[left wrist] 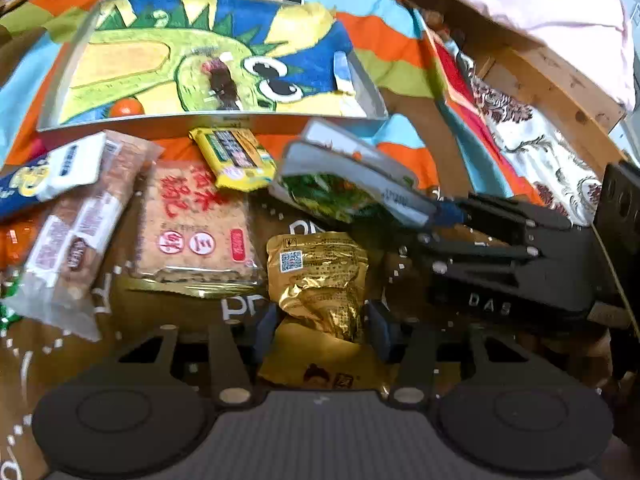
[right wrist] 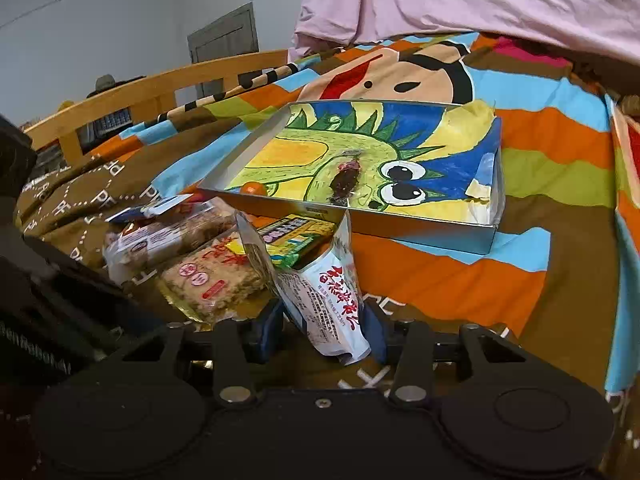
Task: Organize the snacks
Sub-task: 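Close the left tool on the gold foil packet while the right tool closes on the white-green packet, then lift the gold packet toward the tray with the left tool while the right lifts the white-green packet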
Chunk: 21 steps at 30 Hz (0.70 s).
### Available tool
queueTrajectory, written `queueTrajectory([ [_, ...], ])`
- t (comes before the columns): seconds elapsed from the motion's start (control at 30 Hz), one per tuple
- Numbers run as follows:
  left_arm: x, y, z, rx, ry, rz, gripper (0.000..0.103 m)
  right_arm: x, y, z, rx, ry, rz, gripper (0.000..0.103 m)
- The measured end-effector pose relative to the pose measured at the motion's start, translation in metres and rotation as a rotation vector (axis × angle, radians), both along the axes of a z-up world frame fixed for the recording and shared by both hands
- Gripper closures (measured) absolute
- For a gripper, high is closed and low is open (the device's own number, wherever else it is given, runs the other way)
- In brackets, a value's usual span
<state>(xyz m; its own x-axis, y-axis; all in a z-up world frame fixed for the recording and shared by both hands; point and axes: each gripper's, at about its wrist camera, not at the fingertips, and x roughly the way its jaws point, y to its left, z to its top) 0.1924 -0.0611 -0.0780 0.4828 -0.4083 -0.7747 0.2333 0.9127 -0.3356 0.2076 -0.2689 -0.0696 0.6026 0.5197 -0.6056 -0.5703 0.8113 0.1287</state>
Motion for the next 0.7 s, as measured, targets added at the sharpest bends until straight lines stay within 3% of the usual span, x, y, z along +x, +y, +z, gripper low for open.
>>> queueTrajectory([
  [0.03, -0.002, 0.001, 0.001, 0.000, 0.001, -0.012, 0.069, -0.003, 0.000, 0.001, -0.007, -0.001, -0.001, 0.059],
  [0.17, -0.013, 0.005, -0.003, -0.008, 0.017, -0.024, 0.070, -0.018, 0.001, 0.003, -0.045, -0.006, -0.007, 0.060],
  [0.4, -0.004, 0.011, -0.015, -0.088, 0.058, 0.030, 0.063, -0.044, -0.004, 0.017, -0.068, 0.001, -0.075, 0.060],
  [0.53, 0.003, -0.004, -0.017, -0.034, 0.055, -0.008, 0.048, -0.055, -0.006, 0.019, -0.089, -0.007, -0.088, 0.060],
  [0.7, 0.003, -0.017, -0.021, 0.052, 0.027, -0.035, 0.051, -0.049, -0.008, 0.015, -0.086, -0.006, -0.094, 0.060],
])
